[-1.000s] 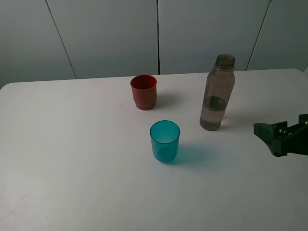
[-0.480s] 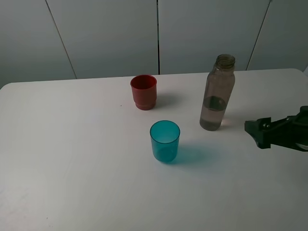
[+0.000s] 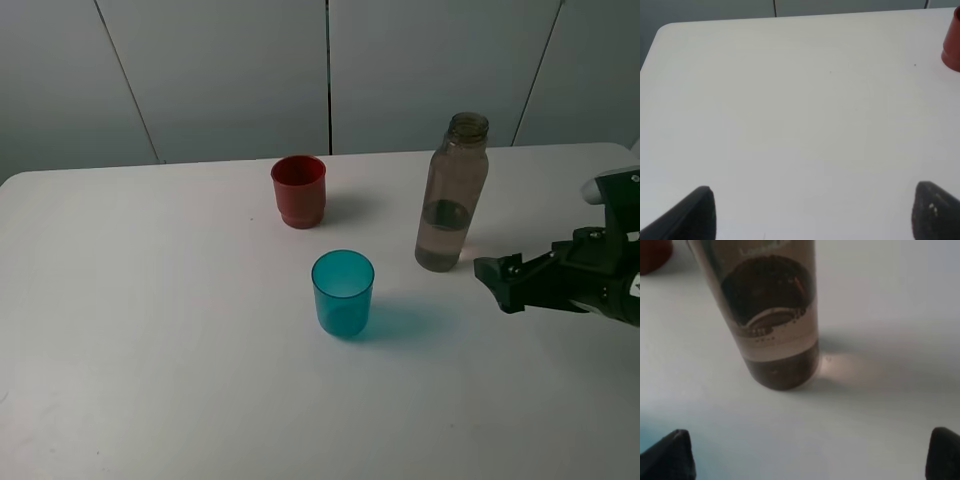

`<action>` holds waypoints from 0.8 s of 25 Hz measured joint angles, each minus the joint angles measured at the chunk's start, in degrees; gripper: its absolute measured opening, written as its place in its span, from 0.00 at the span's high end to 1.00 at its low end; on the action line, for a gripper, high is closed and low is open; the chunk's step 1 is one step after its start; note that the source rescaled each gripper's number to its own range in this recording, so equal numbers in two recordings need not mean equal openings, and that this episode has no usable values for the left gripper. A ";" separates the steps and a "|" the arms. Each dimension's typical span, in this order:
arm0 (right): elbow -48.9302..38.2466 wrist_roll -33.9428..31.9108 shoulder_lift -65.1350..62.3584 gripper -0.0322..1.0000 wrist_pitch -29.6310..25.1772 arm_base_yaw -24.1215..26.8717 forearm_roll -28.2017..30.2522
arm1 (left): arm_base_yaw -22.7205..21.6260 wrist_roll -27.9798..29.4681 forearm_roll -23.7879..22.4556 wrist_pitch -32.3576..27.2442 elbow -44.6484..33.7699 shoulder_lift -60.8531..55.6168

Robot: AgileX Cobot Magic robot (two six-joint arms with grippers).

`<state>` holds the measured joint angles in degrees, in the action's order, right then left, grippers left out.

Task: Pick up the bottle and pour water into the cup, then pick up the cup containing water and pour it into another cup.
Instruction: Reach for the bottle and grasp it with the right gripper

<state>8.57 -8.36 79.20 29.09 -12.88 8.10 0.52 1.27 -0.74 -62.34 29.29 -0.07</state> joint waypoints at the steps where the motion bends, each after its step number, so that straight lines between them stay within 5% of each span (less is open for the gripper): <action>1: 0.00 0.33 1.00 0.00 1.58 -0.04 0.31 | 0.00 0.00 0.00 0.00 0.00 0.00; 13: 0.12 5.49 16.85 0.00 17.09 -0.14 1.28 | 0.00 0.00 0.00 0.00 0.00 0.00; 20: 3.86 5.85 21.12 0.00 21.04 -0.14 1.28 | 0.00 0.00 0.00 0.00 0.00 0.00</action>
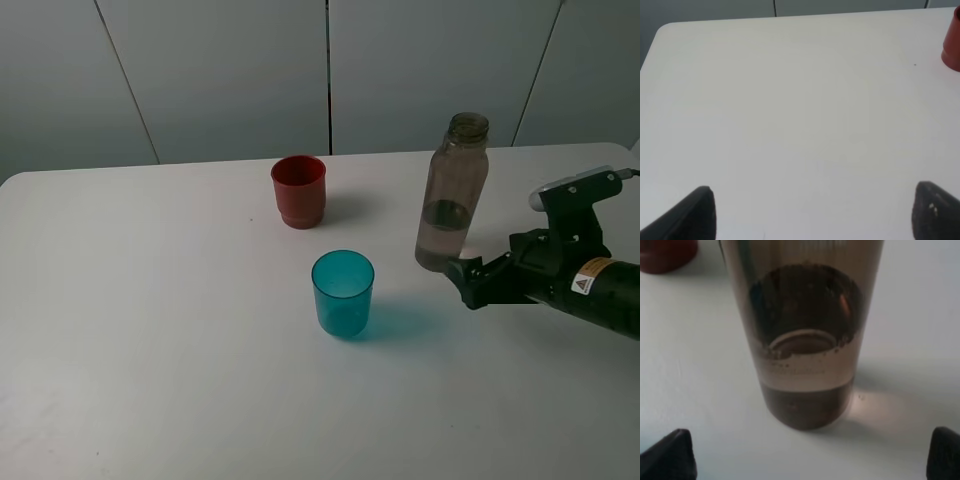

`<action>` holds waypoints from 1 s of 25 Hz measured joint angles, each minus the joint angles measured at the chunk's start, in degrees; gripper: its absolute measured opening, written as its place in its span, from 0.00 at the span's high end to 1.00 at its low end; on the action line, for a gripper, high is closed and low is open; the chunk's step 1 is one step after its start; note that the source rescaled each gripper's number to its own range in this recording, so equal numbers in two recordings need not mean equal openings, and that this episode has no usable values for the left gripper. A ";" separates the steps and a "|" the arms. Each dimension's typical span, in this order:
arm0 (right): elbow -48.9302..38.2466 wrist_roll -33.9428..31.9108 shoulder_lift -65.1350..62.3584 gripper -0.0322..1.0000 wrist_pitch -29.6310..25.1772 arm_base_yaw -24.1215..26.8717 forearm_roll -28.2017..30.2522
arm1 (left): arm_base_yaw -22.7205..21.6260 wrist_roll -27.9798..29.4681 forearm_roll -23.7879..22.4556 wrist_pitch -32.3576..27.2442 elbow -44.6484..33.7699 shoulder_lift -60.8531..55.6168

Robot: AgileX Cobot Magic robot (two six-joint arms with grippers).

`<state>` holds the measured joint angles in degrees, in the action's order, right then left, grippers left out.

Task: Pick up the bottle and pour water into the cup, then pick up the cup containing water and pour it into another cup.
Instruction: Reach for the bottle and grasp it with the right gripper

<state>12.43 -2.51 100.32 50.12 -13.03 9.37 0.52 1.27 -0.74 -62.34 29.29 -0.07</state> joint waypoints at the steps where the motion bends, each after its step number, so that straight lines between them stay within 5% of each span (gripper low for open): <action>1: 0.56 0.00 0.11 0.00 0.00 0.00 0.00 | 0.00 0.00 0.00 0.00 0.00 0.00; 14: 6.12 -1.51 8.84 0.00 2.88 0.00 0.33 | 0.00 0.00 0.00 0.00 0.00 0.00; 25: 6.64 -2.56 15.67 0.00 15.00 0.00 0.33 | 0.00 0.00 0.00 0.00 0.00 0.00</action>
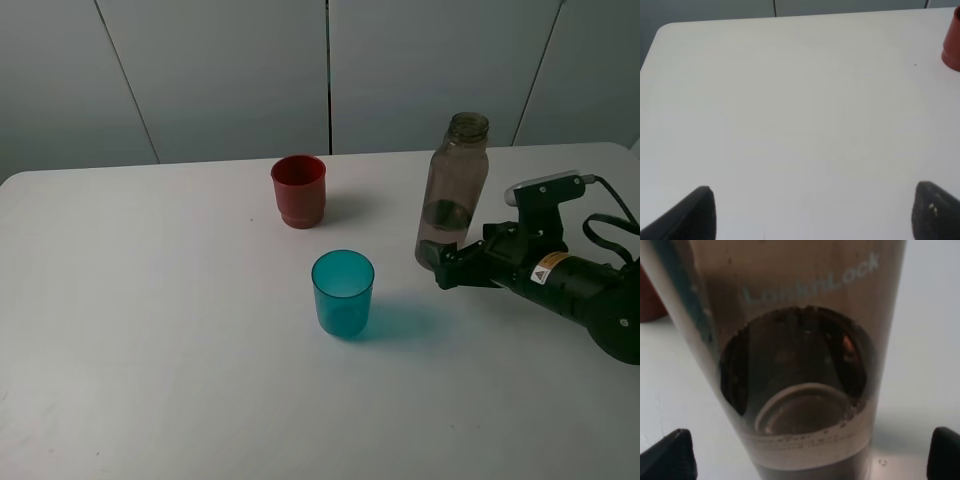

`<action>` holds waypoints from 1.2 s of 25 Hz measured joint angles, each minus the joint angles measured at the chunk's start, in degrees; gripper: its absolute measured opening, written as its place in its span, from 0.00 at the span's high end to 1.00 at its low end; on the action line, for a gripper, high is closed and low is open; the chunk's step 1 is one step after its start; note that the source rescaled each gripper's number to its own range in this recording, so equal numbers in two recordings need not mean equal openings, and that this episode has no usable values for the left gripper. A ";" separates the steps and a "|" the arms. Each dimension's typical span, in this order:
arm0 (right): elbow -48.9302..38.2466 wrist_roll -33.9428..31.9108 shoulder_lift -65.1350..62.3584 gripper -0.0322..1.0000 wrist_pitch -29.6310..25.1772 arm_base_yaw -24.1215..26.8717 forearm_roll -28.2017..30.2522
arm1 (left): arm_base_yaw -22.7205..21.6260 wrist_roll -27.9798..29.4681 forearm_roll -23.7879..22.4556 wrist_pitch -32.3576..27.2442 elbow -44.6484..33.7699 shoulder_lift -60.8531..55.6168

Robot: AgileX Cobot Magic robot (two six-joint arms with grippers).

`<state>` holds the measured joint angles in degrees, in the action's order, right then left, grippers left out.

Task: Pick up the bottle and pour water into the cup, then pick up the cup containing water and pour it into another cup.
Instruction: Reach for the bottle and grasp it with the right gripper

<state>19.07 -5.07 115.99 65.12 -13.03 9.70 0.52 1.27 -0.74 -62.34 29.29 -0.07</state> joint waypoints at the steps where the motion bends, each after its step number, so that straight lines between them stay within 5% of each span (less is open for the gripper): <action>1: 0.00 0.00 0.09 0.00 0.96 0.00 0.00 | 0.00 0.00 0.00 0.00 0.00 0.00; 30: 7.12 -2.78 8.53 0.00 4.02 0.00 2.97 | 0.00 -0.34 0.00 0.00 0.00 0.00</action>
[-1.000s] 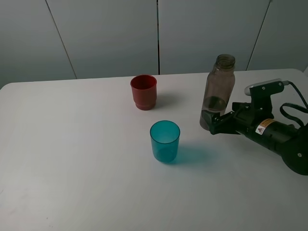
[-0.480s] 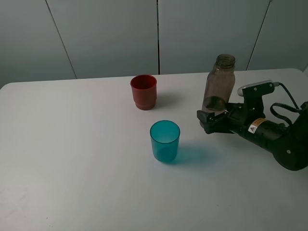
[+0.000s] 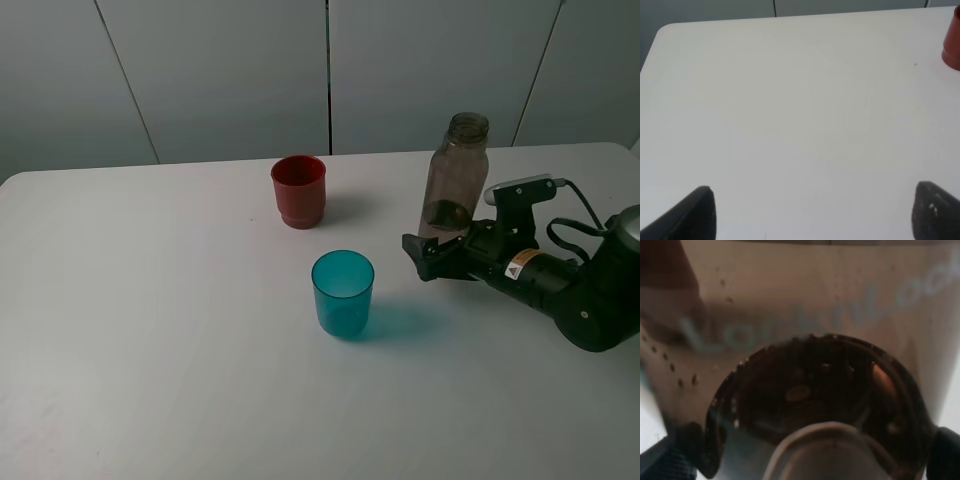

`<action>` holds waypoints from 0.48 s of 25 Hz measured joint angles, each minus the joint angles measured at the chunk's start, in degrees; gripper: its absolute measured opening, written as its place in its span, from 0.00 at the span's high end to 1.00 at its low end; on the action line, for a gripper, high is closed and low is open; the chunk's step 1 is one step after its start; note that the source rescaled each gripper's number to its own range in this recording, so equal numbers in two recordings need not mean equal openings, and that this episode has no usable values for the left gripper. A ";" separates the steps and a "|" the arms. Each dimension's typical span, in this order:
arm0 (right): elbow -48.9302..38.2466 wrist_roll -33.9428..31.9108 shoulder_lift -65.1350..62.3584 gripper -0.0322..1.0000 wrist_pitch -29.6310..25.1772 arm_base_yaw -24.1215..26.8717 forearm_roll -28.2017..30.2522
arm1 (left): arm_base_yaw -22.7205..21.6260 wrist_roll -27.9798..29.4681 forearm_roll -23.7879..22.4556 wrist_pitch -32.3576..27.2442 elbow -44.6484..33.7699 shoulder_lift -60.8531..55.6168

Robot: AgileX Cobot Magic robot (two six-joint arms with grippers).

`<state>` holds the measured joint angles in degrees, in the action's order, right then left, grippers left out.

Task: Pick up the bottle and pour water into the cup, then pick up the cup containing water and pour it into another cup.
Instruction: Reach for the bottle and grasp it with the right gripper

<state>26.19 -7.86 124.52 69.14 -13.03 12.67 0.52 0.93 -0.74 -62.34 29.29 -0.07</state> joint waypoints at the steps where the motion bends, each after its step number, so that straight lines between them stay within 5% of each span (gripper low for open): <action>1: 0.27 0.00 0.00 0.00 0.00 0.00 0.00 | 0.00 0.00 0.00 0.00 0.00 0.00; 12: 1.95 -0.10 0.00 0.00 0.10 0.00 0.00 | 0.00 0.11 0.00 0.00 0.00 0.00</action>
<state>28.14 -7.95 124.52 69.24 -13.03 12.67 0.52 1.04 -0.74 -62.34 29.29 -0.07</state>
